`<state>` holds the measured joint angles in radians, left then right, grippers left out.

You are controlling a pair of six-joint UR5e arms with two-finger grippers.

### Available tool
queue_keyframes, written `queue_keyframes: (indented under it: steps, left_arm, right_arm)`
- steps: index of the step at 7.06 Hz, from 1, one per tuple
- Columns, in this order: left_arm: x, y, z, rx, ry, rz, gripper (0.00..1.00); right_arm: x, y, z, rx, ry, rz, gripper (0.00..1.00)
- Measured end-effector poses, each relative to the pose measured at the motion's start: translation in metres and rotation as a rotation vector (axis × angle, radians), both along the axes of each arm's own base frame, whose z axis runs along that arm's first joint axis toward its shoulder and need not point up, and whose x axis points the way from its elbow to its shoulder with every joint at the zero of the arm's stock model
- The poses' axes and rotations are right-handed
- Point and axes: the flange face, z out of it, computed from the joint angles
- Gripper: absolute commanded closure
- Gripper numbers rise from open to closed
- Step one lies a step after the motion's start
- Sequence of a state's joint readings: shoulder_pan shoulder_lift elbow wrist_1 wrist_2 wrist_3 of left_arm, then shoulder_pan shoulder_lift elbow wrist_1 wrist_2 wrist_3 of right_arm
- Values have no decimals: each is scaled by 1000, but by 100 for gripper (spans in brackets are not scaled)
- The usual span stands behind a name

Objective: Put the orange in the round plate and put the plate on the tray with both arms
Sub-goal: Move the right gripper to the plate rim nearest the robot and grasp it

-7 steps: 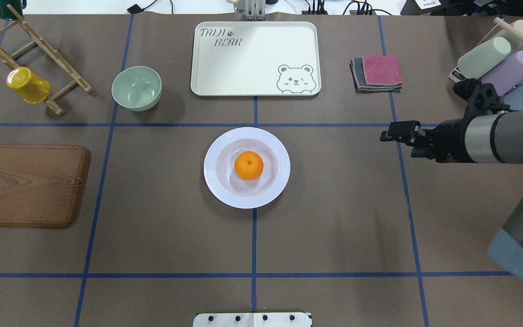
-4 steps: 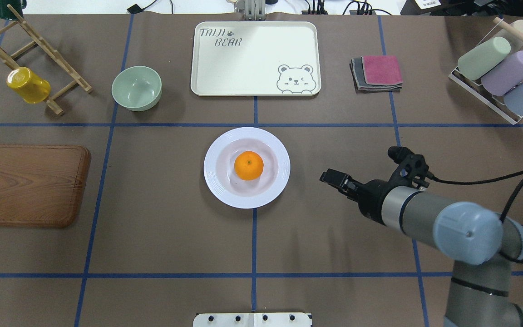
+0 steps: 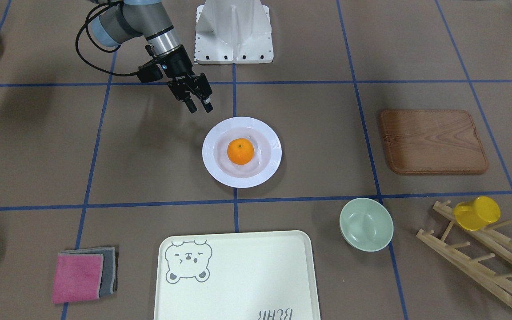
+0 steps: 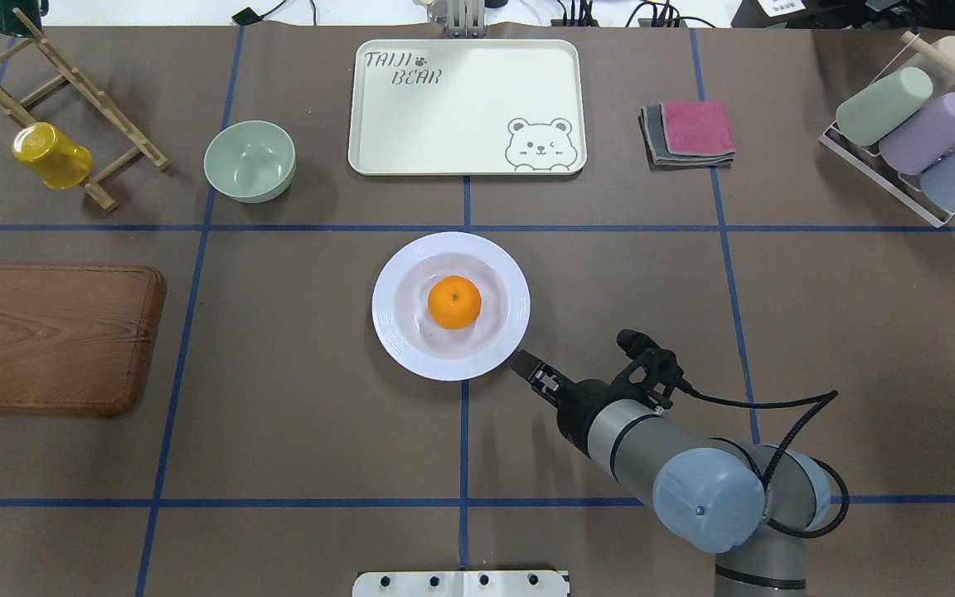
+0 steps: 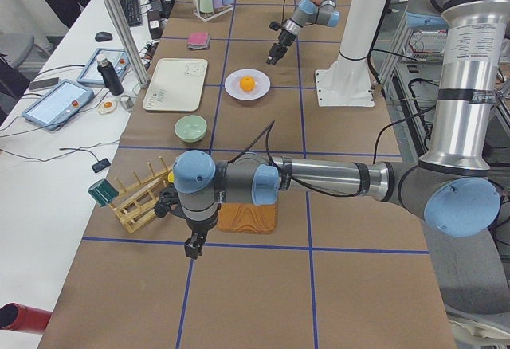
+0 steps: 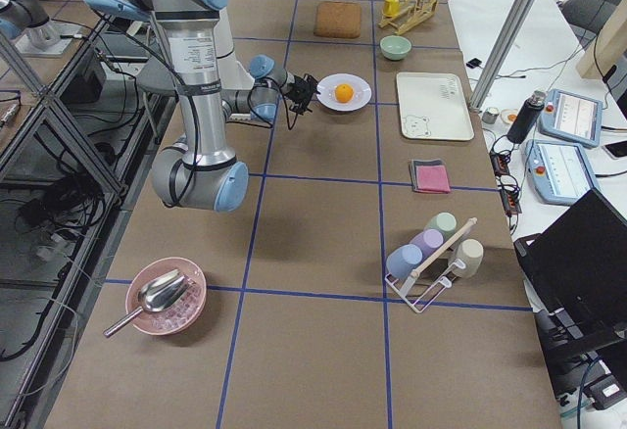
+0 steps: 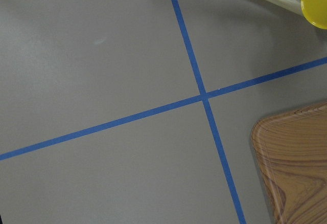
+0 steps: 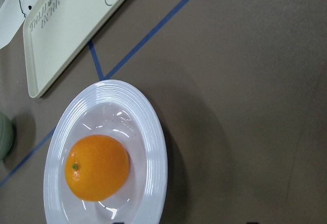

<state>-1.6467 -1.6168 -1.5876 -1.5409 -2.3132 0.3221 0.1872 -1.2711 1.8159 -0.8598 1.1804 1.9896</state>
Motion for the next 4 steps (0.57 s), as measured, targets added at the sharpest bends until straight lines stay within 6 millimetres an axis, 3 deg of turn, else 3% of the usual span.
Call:
queue_keyframes:
  steps: [2, 4]
  left_arm:
    - [0, 2, 1, -2, 0, -1, 1]
    - [0, 3, 1, -1, 0, -1, 1]
  right_arm:
    - [-24, -17, -3, -8, 11, 29, 28]
    - [-34, -33, -2, -13, 24, 52, 33]
